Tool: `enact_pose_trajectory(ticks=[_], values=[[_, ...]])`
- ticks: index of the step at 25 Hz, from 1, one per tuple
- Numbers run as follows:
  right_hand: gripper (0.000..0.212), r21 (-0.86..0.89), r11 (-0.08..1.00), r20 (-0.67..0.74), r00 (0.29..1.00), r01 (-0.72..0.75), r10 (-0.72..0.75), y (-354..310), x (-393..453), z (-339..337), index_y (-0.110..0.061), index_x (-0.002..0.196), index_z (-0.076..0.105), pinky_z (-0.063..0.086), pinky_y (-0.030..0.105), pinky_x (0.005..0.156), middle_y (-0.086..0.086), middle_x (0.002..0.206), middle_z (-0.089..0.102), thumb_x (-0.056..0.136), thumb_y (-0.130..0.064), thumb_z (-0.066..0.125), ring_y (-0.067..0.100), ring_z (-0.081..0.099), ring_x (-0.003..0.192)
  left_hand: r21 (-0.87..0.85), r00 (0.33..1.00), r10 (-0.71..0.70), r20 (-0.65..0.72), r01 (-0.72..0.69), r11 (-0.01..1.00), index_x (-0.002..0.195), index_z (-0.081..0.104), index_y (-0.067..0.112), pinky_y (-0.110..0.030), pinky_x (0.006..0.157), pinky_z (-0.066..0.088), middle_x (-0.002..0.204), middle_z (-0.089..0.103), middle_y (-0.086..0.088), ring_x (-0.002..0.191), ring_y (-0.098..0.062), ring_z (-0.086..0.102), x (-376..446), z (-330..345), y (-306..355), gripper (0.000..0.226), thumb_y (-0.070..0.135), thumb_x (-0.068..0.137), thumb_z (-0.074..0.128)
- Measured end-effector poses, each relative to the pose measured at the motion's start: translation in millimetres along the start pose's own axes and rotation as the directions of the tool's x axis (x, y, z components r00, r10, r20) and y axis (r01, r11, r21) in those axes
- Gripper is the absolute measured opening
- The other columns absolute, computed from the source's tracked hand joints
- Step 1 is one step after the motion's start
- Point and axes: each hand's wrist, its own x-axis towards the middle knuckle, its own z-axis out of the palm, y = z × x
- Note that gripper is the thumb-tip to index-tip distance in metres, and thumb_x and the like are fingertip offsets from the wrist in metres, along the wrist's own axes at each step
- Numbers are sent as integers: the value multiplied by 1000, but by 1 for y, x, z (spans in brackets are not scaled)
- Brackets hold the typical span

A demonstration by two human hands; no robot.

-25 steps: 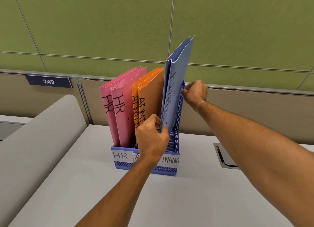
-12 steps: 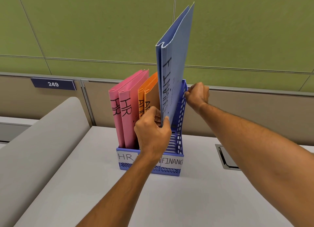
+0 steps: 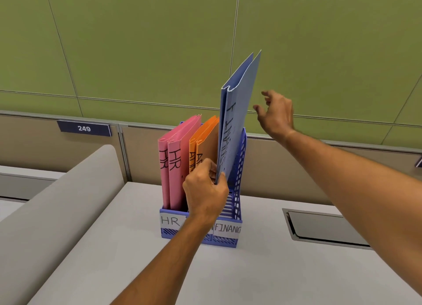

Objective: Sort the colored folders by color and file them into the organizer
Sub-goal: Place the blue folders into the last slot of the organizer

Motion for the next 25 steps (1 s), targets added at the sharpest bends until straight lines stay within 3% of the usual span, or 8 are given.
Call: enact_pose_trajectory(ticks=[4,7,9,11,15,19,22,25], values=[[59,-94,961,-18,965,260,-263,-28,10,-31,-9,140,45,45,40,93,15,125,58,86,-12,69,31,54,113,20,1000,4,12,-4,1000,83,51,23,-17,66,55,83,60,10,75,-8,62,-3,-4,3,25,19,80,75],[64,-165,875,21,888,456,-459,-45,20,-49,-10,142,44,48,41,93,19,132,53,83,-2,68,33,50,123,22,1000,2,29,-2,1000,84,51,22,-12,66,52,85,58,11,76,-6,60,-4,-6,4,25,19,80,75],[57,-200,819,90,843,537,-531,-53,27,-55,-14,136,52,48,40,92,20,132,53,83,0,67,34,51,123,24,999,-5,36,4,1000,84,51,22,-7,65,47,86,58,11,76,-6,59,-4,-7,4,25,19,80,75],[39,-216,764,150,794,608,-590,-57,32,-58,-12,119,64,50,41,87,20,120,60,83,-1,67,36,57,110,26,999,-14,38,13,1000,83,51,23,-10,66,50,84,58,11,76,-6,59,-4,-8,3,25,19,80,75],[17,-244,739,153,778,628,-610,-59,37,-58,-7,96,69,49,39,68,18,93,66,82,1,64,36,60,82,21,998,-12,59,10,1000,85,54,22,-14,67,53,85,60,11,76,-6,61,-4,-6,-2,22,22,81,75],[20,-292,740,164,794,605,-585,-58,43,-55,-7,97,69,50,40,67,19,93,66,84,4,59,37,60,81,-59,992,-23,121,30,998,91,61,19,-8,68,52,88,66,8,77,-2,63,1,-6,-11,21,22,78,78],[22,-328,745,171,813,580,-557,-56,46,-54,-9,100,69,40,32,64,19,94,64,86,4,59,35,58,82,-103,987,-18,161,35,994,94,66,17,0,67,45,85,63,11,76,6,59,3,-7,-15,22,18,76,79],[22,-328,751,178,818,573,-547,-58,43,-51,-10,102,69,33,28,65,19,96,61,87,4,59,33,58,83,-109,982,-29,185,50,993,93,66,18,-1,68,46,83,63,11,76,5,60,3,-5,-17,23,17,76,80]])
